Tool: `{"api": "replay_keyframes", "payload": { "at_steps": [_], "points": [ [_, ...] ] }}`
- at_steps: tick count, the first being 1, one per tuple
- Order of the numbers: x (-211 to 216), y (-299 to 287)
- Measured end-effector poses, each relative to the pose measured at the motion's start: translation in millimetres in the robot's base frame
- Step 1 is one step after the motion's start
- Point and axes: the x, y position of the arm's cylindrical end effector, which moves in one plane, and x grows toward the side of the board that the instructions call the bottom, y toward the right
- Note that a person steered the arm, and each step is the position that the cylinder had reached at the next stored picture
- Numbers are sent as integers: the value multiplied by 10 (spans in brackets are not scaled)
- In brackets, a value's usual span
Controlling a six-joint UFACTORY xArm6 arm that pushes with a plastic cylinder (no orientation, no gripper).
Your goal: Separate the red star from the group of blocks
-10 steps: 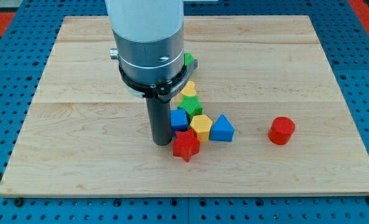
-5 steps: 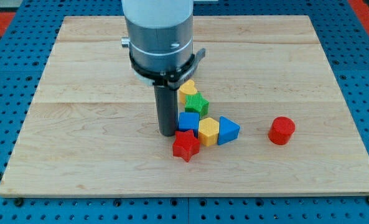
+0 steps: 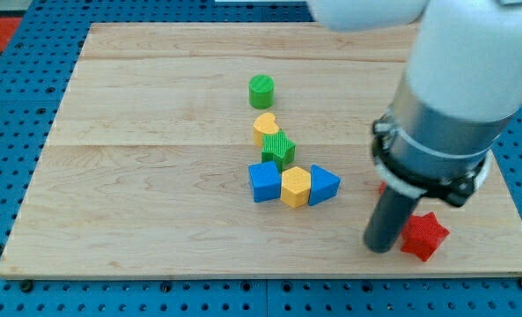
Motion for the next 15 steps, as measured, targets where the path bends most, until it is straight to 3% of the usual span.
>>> {"api": "replay_keyframes", "payload": {
  "at_steps": [1, 2, 4, 5, 6, 8, 9, 10, 12, 15],
  "points": [
    [184, 310],
    [112, 845],
    [-427, 1213],
    [225, 1129],
    [-230, 750],
    [-655, 1111],
    [-1238, 793],
    [-1369, 1155],
    [-1655, 378],
    [-1667, 373]
  ]
}}
